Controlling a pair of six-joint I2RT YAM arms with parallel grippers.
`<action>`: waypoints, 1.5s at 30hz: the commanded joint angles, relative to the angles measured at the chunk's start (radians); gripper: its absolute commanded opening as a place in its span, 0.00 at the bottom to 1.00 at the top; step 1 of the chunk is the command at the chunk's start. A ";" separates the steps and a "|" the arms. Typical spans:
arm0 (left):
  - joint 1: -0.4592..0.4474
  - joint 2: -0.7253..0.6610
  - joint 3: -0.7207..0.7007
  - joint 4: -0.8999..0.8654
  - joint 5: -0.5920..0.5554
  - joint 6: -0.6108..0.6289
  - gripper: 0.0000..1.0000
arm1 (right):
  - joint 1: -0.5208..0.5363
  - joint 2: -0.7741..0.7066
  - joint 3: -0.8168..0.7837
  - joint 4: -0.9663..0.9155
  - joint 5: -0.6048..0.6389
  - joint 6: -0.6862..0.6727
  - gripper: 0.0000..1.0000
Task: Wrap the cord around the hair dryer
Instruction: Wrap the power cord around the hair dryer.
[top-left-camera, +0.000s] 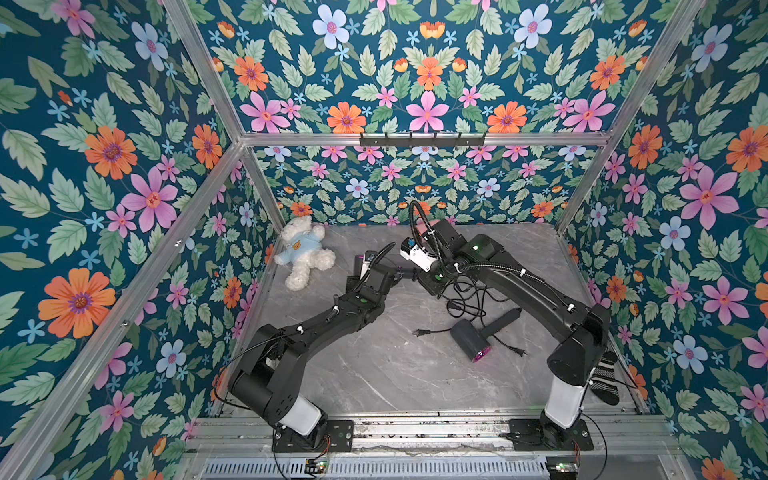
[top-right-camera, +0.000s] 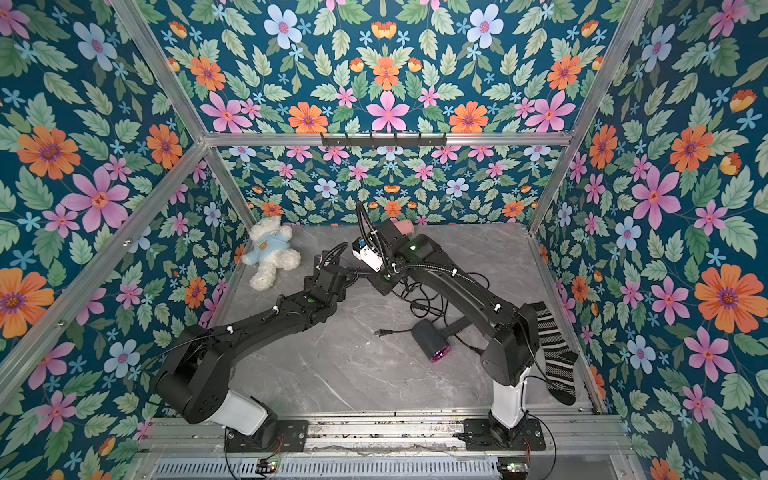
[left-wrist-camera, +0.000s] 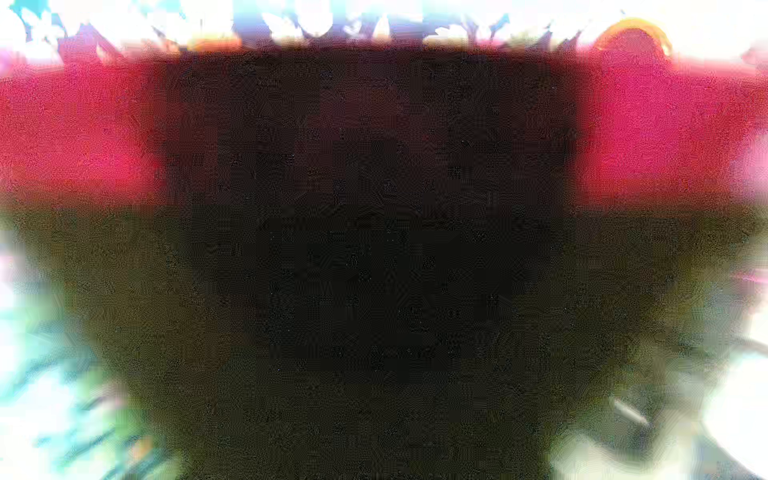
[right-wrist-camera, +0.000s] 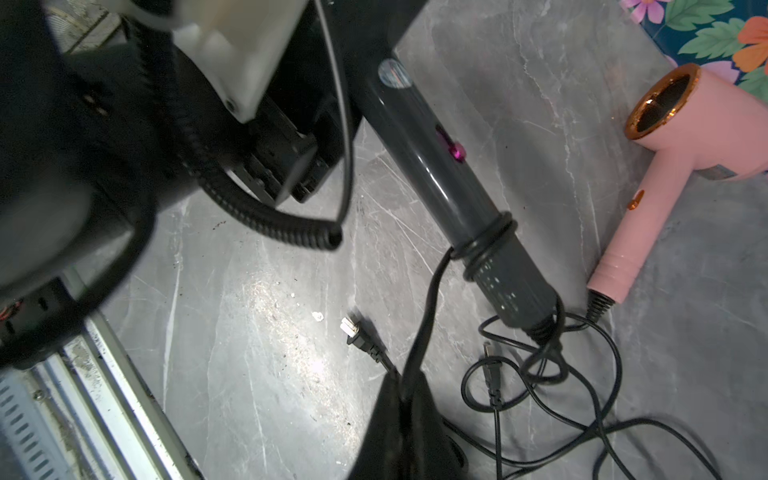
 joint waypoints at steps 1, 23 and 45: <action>-0.007 -0.009 -0.021 -0.116 -0.031 0.145 0.00 | -0.017 0.031 0.070 -0.087 -0.068 -0.065 0.00; 0.156 -0.449 -0.217 0.128 1.095 0.169 0.00 | -0.265 0.001 -0.087 0.103 -0.704 -0.141 0.00; 0.163 -0.469 -0.141 0.156 0.783 -0.117 0.00 | -0.339 -0.158 -0.321 0.464 -0.710 0.145 0.68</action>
